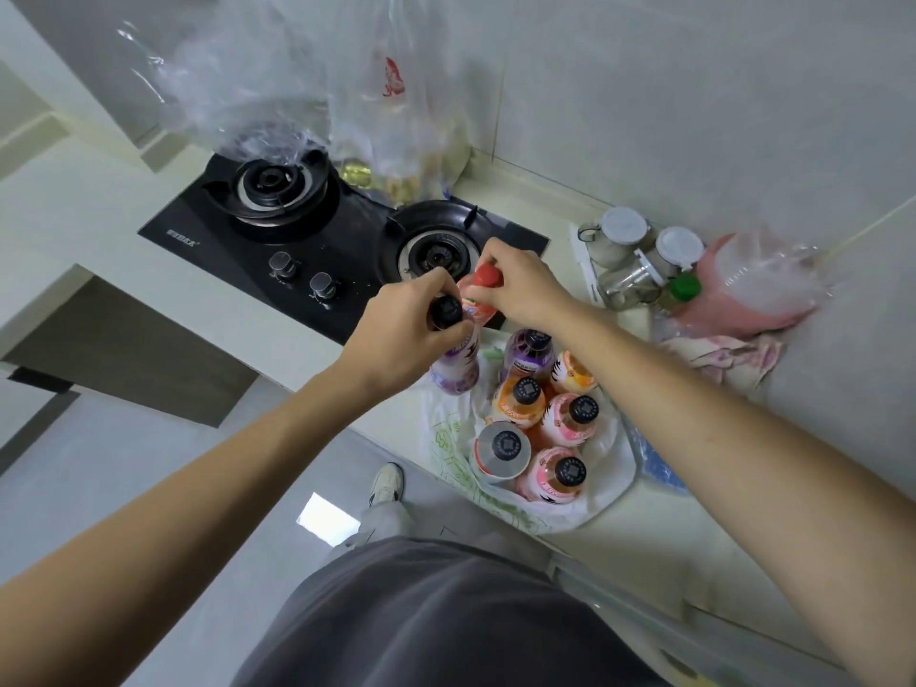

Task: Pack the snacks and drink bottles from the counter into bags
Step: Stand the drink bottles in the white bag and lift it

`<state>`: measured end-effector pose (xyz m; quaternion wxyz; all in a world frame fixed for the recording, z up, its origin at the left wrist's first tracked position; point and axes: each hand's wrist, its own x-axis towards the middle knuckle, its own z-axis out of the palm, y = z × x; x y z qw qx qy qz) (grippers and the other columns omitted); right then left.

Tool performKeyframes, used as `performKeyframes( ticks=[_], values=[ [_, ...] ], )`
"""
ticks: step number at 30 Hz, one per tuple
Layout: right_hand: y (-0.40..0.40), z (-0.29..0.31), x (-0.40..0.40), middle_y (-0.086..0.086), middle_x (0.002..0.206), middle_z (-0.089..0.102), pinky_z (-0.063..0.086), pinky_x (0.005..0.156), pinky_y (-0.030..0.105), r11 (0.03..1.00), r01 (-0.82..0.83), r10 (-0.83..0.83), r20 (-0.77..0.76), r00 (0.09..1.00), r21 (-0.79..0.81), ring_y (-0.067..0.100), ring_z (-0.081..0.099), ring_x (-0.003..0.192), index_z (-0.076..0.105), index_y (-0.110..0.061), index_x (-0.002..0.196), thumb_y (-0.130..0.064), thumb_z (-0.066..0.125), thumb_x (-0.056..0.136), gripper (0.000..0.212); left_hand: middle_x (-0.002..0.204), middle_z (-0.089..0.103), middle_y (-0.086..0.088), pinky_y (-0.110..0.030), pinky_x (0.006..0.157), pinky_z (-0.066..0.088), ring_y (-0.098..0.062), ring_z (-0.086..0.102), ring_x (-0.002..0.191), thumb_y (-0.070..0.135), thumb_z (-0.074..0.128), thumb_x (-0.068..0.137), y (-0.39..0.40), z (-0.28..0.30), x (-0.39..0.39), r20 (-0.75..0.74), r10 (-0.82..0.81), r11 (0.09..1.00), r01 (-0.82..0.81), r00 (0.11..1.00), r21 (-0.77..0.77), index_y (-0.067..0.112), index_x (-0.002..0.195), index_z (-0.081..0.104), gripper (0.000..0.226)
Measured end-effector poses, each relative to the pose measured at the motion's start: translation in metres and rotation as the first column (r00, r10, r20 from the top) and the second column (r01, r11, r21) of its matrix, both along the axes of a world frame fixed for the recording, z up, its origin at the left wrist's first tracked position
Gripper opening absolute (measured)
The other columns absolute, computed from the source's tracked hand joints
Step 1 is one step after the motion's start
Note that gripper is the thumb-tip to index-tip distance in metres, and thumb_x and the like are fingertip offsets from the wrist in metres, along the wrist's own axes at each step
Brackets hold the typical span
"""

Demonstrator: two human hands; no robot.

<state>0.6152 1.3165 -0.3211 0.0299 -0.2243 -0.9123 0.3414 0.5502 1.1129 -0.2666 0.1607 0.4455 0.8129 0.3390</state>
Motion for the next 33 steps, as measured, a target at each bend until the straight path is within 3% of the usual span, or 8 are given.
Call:
performKeyframes(
  ticks=[10, 14, 21, 27, 33],
  values=[
    [0.007, 0.001, 0.004, -0.01, 0.085, 0.062, 0.045, 0.068, 0.029, 0.999, -0.029, 0.029, 0.034, 0.999, -0.023, 0.011, 0.058, 0.08, 0.058, -0.024, 0.095, -0.036, 0.078, 0.084, 0.026, 0.095, 0.067, 0.005, -0.046, 0.064, 0.06, -0.018, 0.068, 0.084, 0.032, 0.072, 0.091, 0.004, -0.038, 0.014, 0.104, -0.01, 0.997, 0.018, 0.995, -0.074, 0.024, 0.1, 0.055, 0.021],
    [0.008, 0.005, 0.007, -0.012, 0.082, 0.059, 0.042, 0.064, 0.029, 0.997, -0.076, 0.077, 0.08, 0.994, -0.013, 0.005, 0.055, 0.075, 0.059, -0.025, 0.094, -0.038, 0.08, 0.084, 0.028, 0.092, 0.064, 0.01, -0.045, 0.063, 0.059, -0.016, 0.066, 0.079, 0.032, 0.072, 0.09, 0.004, -0.049, 0.017, 0.098, -0.022, 0.994, 0.033, 0.995, -0.102, 0.024, 0.097, 0.053, 0.022],
    [0.001, 0.002, 0.015, -0.006, 0.09, 0.064, 0.052, 0.074, 0.037, 0.988, -0.154, 0.147, 0.154, 0.977, 0.03, 0.018, 0.06, 0.09, 0.058, -0.028, 0.094, -0.042, 0.079, 0.082, 0.028, 0.091, 0.066, 0.007, -0.042, 0.063, 0.058, -0.012, 0.064, 0.071, 0.032, 0.072, 0.09, 0.002, -0.063, 0.018, 0.097, -0.041, 0.986, 0.055, 0.994, -0.155, 0.024, 0.096, 0.05, 0.025],
    [-0.003, 0.007, 0.02, -0.012, 0.07, 0.055, 0.042, 0.065, 0.034, 0.95, -0.289, 0.262, 0.205, 0.943, 0.116, 0.005, 0.051, 0.072, 0.054, -0.028, 0.09, -0.041, 0.073, 0.085, 0.024, 0.09, 0.071, 0.001, -0.047, 0.062, 0.059, -0.016, 0.067, 0.067, 0.035, 0.076, 0.088, 0.007, -0.063, 0.014, 0.116, -0.066, 0.976, 0.088, 0.991, -0.199, 0.023, 0.096, 0.052, 0.028],
    [-0.002, 0.013, 0.024, -0.017, 0.076, 0.055, 0.043, 0.065, 0.034, 0.929, -0.354, 0.329, 0.201, 0.923, 0.104, 0.003, 0.052, 0.074, 0.054, -0.03, 0.093, -0.037, 0.074, 0.088, 0.023, 0.085, 0.07, 0.003, -0.046, 0.062, 0.059, -0.015, 0.066, 0.065, 0.038, 0.08, 0.082, 0.006, -0.066, 0.014, 0.118, -0.091, 0.971, 0.114, 0.989, -0.209, 0.023, 0.095, 0.054, 0.032]
  ],
)
